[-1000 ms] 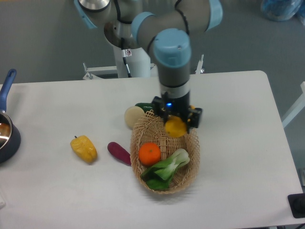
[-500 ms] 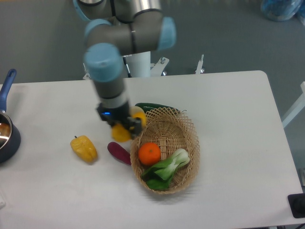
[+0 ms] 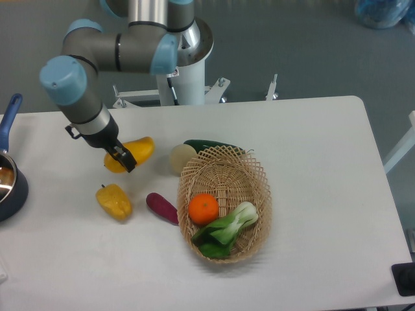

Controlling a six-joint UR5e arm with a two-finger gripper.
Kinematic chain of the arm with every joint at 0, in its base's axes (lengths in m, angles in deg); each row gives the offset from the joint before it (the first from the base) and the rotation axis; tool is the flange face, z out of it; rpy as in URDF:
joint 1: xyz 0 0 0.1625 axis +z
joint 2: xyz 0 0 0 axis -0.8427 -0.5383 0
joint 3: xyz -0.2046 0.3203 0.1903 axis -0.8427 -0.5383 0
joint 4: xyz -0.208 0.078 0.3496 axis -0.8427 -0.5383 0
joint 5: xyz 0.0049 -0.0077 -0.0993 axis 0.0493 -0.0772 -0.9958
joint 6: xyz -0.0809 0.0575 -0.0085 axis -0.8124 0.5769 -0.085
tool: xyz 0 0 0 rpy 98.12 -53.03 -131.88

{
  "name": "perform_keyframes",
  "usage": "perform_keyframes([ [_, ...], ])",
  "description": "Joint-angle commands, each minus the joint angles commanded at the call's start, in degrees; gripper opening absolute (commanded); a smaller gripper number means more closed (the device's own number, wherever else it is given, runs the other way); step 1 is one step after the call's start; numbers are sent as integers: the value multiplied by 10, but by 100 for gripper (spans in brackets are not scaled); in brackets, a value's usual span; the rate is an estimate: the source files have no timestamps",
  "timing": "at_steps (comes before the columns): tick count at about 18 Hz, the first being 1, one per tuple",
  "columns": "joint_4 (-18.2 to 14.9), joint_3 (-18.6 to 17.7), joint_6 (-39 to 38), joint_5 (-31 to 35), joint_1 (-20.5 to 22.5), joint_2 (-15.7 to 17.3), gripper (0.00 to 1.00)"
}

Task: Place the mango on the table
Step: 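Lower the mango onto the table and open the gripper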

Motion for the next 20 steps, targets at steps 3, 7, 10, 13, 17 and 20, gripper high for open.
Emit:
perform_keyframes([
  [3, 0, -4, -1, 12, -18, -11, 61],
  [7, 51, 1, -4, 13, -22, -40, 97],
  [10, 68, 5, -10, 13, -27, -54, 100],
  [13, 68, 6, -8, 9, -30, -47, 100],
  [17, 64, 7, -16, -12, -22, -3, 100],
  [20, 63, 4, -38, -47, 3, 45, 100],
])
